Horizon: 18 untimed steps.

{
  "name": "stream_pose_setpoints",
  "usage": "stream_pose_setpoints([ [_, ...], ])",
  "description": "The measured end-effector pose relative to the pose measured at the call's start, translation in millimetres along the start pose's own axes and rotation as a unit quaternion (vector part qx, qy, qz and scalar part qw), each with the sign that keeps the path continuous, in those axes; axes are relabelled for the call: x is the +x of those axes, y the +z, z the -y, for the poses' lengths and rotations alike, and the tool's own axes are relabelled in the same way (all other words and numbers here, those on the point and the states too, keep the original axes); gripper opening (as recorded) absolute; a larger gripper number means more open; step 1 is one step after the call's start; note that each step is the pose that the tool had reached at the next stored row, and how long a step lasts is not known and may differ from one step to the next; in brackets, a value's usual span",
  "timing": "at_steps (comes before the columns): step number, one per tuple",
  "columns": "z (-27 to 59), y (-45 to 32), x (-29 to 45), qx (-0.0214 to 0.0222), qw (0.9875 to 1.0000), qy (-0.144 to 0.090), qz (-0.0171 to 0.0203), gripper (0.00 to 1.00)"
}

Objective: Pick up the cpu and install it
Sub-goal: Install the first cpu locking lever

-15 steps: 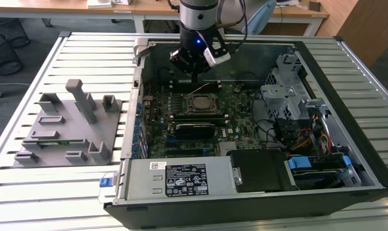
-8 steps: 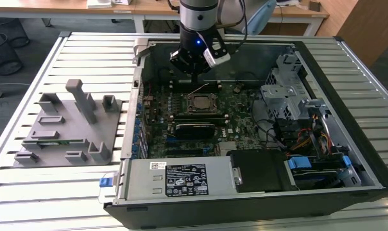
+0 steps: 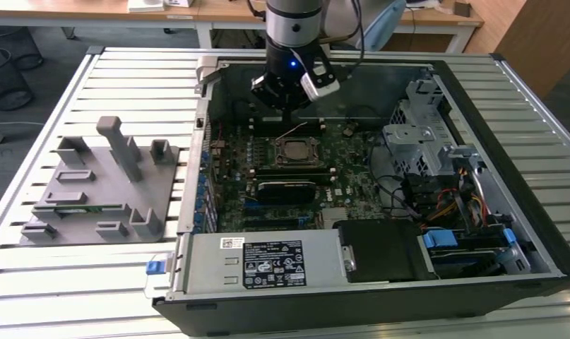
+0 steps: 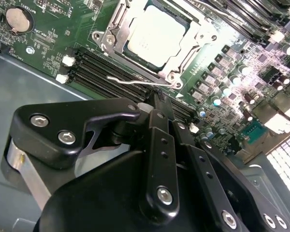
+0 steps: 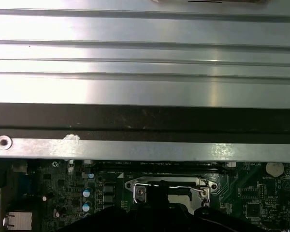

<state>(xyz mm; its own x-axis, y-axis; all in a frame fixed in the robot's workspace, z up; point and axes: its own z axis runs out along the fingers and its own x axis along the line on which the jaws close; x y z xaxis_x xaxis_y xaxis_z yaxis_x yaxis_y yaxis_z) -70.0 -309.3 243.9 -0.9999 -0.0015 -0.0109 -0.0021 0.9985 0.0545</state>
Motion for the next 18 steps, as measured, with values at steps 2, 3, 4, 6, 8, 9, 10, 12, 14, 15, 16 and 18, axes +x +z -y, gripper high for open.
stream_pose_setpoints([
  [2,0.0,1.2,-1.5,0.0,1.0,0.0,0.0001,0.11],
  [3,-0.1,1.8,-2.2,0.0,1.0,0.0,0.0,0.11],
  [4,-0.3,2.6,-2.9,0.0002,1.0,0.0,0.0,0.11],
  [6,-0.6,4.0,-4.0,0.0003,1.0,0.0,0.0001,0.11],
  [8,-0.6,4.9,-4.8,0.0003,1.0,0.0,0.0001,0.11],
  [9,-0.6,5.1,-5.0,0.0004,1.0,0.0,0.0,0.11],
  [10,-0.6,5.1,-5.2,0.0004,1.0,0.0,0.0,0.11],
  [12,-0.6,5.4,-5.5,0.0004,1.0,0.0,0.0,0.11],
  [14,-0.6,5.6,-6.0,0.0004,1.0,0.0,0.0001,0.11],
  [15,-0.6,5.6,-6.2,0.0005,1.0,0.0,0.0,0.11],
  [16,-0.6,5.7,-6.4,0.0005,1.0,0.0,0.0,0.11],
  [18,-0.7,6.1,-7.1,0.0004,1.0,0.0,0.0001,0.11],
])
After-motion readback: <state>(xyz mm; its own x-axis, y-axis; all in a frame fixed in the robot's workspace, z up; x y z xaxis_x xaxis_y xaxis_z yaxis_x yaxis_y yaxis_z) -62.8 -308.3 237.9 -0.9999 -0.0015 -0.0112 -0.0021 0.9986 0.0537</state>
